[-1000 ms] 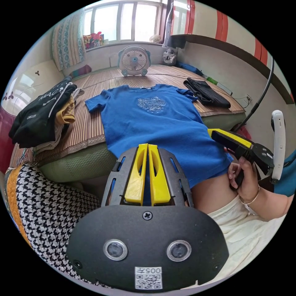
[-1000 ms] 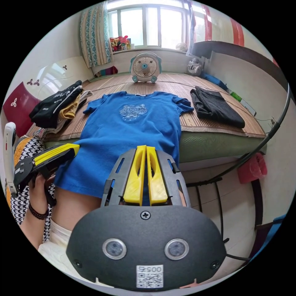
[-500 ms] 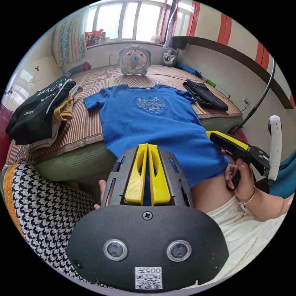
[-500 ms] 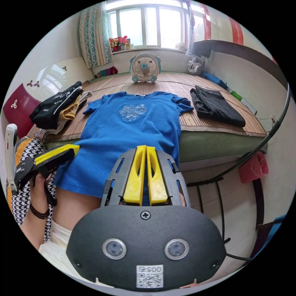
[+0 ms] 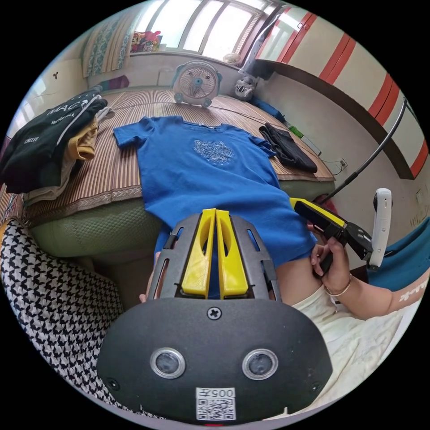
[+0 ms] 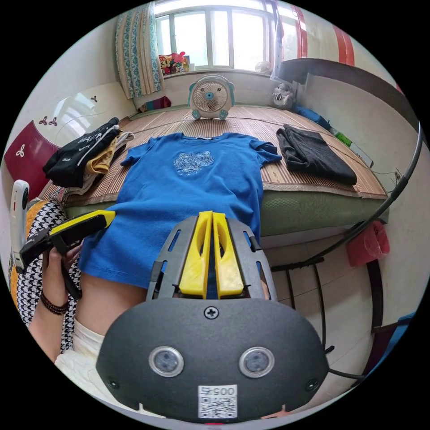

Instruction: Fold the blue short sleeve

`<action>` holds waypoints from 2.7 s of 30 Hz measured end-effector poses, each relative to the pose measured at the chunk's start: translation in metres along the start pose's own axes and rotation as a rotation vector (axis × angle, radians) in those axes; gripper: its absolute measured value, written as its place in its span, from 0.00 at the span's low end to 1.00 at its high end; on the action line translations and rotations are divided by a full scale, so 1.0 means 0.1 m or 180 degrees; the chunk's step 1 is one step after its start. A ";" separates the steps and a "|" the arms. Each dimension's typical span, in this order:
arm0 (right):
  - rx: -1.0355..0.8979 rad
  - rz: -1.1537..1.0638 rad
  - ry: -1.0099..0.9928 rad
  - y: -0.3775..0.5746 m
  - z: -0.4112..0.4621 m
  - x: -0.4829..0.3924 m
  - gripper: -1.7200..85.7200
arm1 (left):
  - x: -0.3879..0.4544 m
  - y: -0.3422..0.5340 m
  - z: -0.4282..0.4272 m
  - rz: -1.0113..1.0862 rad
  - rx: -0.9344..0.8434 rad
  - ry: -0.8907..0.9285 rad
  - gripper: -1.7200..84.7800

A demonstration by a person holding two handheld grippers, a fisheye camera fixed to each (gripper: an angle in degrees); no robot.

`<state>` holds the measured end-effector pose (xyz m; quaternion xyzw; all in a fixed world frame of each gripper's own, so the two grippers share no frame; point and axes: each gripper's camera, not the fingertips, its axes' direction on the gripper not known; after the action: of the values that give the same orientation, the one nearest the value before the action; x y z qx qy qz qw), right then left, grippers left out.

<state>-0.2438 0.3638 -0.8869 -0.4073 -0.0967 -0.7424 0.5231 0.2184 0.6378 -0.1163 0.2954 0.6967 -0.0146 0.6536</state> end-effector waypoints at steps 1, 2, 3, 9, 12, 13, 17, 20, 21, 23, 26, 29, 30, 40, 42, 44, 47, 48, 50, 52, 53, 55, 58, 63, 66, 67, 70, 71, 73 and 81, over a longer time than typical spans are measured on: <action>0.0000 -0.0004 0.0001 0.00 0.00 -0.01 0.00 | 0.01 -0.01 0.01 0.0019 -0.0001 -0.0037 0.01; 0.0001 -0.0005 0.0000 -0.01 0.00 -0.01 0.00 | 0.02 -0.01 0.01 0.0026 -0.0001 -0.0053 0.01; 0.0002 -0.0004 -0.0001 -0.01 0.00 -0.01 0.00 | 0.03 -0.03 0.02 0.0036 -0.0002 -0.0082 0.01; 0.0006 0.0016 -0.0018 -0.03 0.00 -0.02 0.00 | 0.12 -0.08 0.08 0.0143 -0.0012 -0.0264 0.01; 0.0008 0.0018 -0.0014 -0.05 0.01 -0.03 0.00 | 0.14 -0.11 0.10 0.0179 -0.0013 -0.0329 0.01; 0.0006 0.0014 -0.0007 -0.05 0.01 -0.03 0.00 | 0.14 -0.12 0.12 0.0180 -0.0014 -0.0327 0.01; 0.0006 -0.0024 0.0047 -0.08 0.01 -0.07 0.00 | 0.13 -0.15 0.15 0.0176 -0.0009 -0.0333 0.01; -0.0012 0.0003 0.0057 -0.11 0.02 -0.08 0.00 | 0.14 -0.18 0.17 0.0207 -0.0025 -0.0412 0.01; -0.0018 0.0008 0.0057 -0.11 0.02 -0.08 0.00 | 0.14 -0.20 0.18 0.0208 -0.0040 -0.0423 0.01; -0.0066 -0.0005 0.0062 -0.15 0.03 -0.09 0.00 | 0.08 -0.23 0.20 0.0153 -0.0069 -0.0340 0.01; -0.0087 -0.0046 0.0039 -0.18 0.03 -0.08 0.00 | -0.10 -0.28 0.22 -0.0005 -0.0092 -0.0012 0.02; -0.0083 -0.0070 0.0008 -0.19 0.02 -0.05 0.01 | -0.23 -0.30 0.26 -0.0007 -0.0104 0.0320 0.02; -0.0082 -0.0067 0.0002 -0.19 0.02 -0.05 0.01 | -0.24 -0.30 0.27 -0.0035 -0.0096 0.0343 0.02; -0.0110 -0.0078 -0.0106 -0.25 -0.01 0.04 0.01 | 0.10 -0.32 0.33 0.0552 -0.0146 0.0169 0.12; -0.0124 -0.0068 -0.0128 -0.26 -0.01 0.07 0.01 | 0.16 -0.31 0.35 0.0538 -0.0145 -0.0057 0.10; -0.0152 -0.0100 -0.0138 -0.29 0.00 0.10 0.01 | 0.15 -0.33 0.37 0.0383 -0.0153 -0.0231 0.08; -0.0201 -0.0102 -0.0157 -0.32 -0.02 0.14 0.01 | 0.14 -0.37 0.39 0.0347 -0.0195 -0.0166 0.08; -0.0216 -0.0125 -0.0160 -0.33 -0.03 0.14 0.01 | 0.12 -0.37 0.39 0.0294 -0.0182 -0.0127 0.08; -0.0252 -0.0430 -0.0128 -0.38 -0.07 0.11 0.01 | 0.12 -0.35 0.38 0.0294 -0.0182 -0.0088 0.07; -0.0188 -0.0613 -0.0214 -0.46 -0.17 0.11 0.01 | 0.13 -0.37 0.29 0.0317 -0.0155 -0.0038 0.07; -0.0056 -0.0586 -0.0303 -0.55 -0.25 0.15 0.01 | 0.14 -0.38 0.26 0.0319 -0.0106 -0.0042 0.07; 0.0168 -0.0510 -0.0456 -0.72 -0.35 0.24 0.01 | 0.11 -0.50 0.10 0.0283 0.0168 -0.0225 0.08; 0.0447 -0.0222 -0.0691 -1.11 -0.35 0.42 0.01 | 0.02 -0.82 0.00 0.0196 0.0531 -0.0650 0.08; 0.0444 0.0121 -0.1307 -1.75 -0.05 0.63 0.01 | -0.25 -1.56 0.19 -0.0272 0.0658 -0.1244 0.08; 0.0491 0.0212 -0.1552 -2.03 0.10 0.70 0.01 | -0.40 -1.95 0.42 -0.0449 0.0679 -0.1534 0.08; 0.0486 0.0199 -0.1577 -2.13 0.15 0.70 0.01 | -0.47 -2.08 0.52 -0.0512 0.0665 -0.1518 0.08; 0.0486 0.0182 -0.1483 -2.39 0.30 0.66 0.01 | -0.70 -2.34 0.71 -0.0767 0.0746 -0.1343 0.09; 0.0491 0.0148 -0.1468 -2.49 0.36 0.63 0.01 | -0.76 -2.37 0.75 -0.0866 0.0793 -0.1290 0.09; 0.0548 0.0205 -0.1463 -2.64 0.46 0.61 0.01 | -0.97 -2.47 0.95 -0.1196 0.0888 -0.0982 0.10; 0.0566 0.0186 -0.1847 -3.03 0.96 0.50 0.01 | -1.19 -2.45 1.32 -0.1457 0.0849 -0.1123 0.10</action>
<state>-0.4613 0.5146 -0.7035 -0.5576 -0.2949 -0.5683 0.5284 0.2289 0.3354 -0.1154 0.2069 0.6129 -0.3035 0.6996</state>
